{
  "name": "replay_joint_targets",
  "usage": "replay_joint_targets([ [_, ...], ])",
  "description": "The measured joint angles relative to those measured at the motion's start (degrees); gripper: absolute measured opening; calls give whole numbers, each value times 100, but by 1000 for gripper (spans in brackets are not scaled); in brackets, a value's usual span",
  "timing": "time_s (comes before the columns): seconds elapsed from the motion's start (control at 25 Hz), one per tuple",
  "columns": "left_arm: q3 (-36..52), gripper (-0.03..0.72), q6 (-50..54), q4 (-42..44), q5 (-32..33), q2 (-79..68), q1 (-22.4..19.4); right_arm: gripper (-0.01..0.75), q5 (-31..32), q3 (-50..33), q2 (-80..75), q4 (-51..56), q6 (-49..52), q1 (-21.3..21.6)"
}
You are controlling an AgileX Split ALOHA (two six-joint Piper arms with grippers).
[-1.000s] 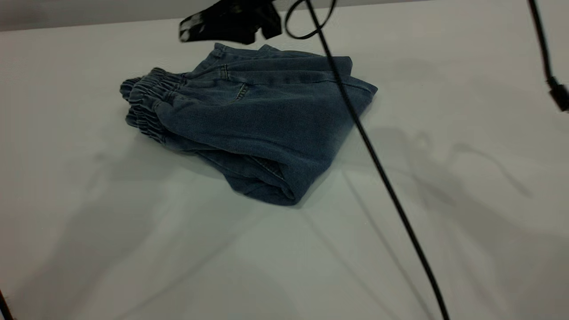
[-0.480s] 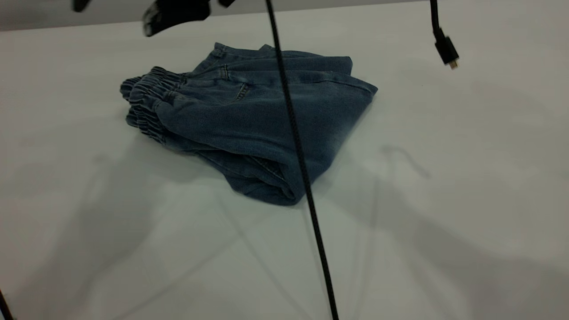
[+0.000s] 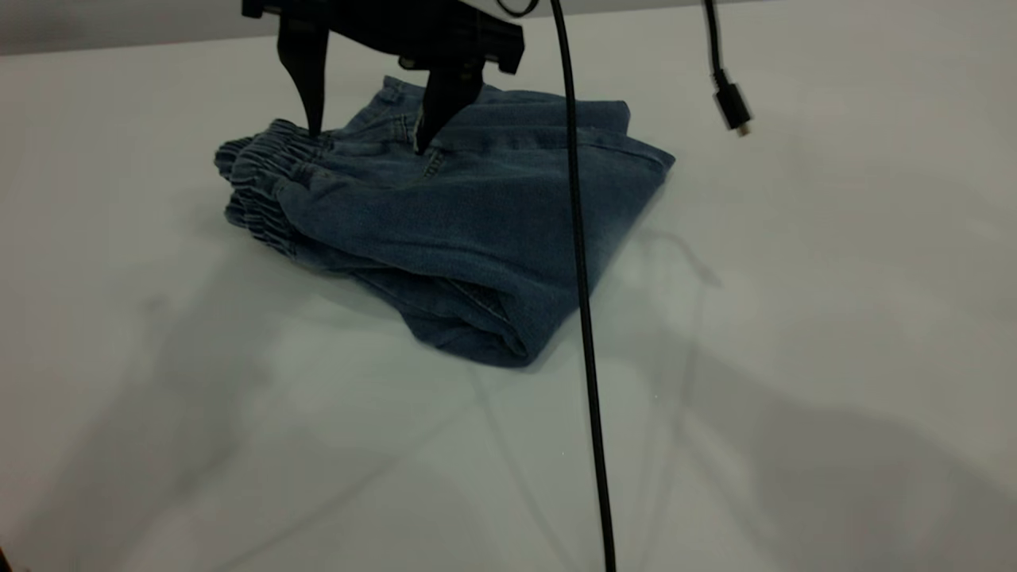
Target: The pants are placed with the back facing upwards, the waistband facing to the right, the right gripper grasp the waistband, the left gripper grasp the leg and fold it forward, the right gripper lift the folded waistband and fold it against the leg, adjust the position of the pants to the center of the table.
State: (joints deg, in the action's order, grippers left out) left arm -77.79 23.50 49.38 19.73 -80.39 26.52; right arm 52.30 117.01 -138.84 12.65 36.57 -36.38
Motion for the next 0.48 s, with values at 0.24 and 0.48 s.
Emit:
replay_joint_targets([
  [0.24, 0, 239, 0, 0, 15, 121, 0, 495, 116, 687, -716, 357, 1009, -17],
  [0.48, 0, 239, 0, 0, 15, 121, 0, 495, 20, 804, -1166, 579, 1704, -17],
])
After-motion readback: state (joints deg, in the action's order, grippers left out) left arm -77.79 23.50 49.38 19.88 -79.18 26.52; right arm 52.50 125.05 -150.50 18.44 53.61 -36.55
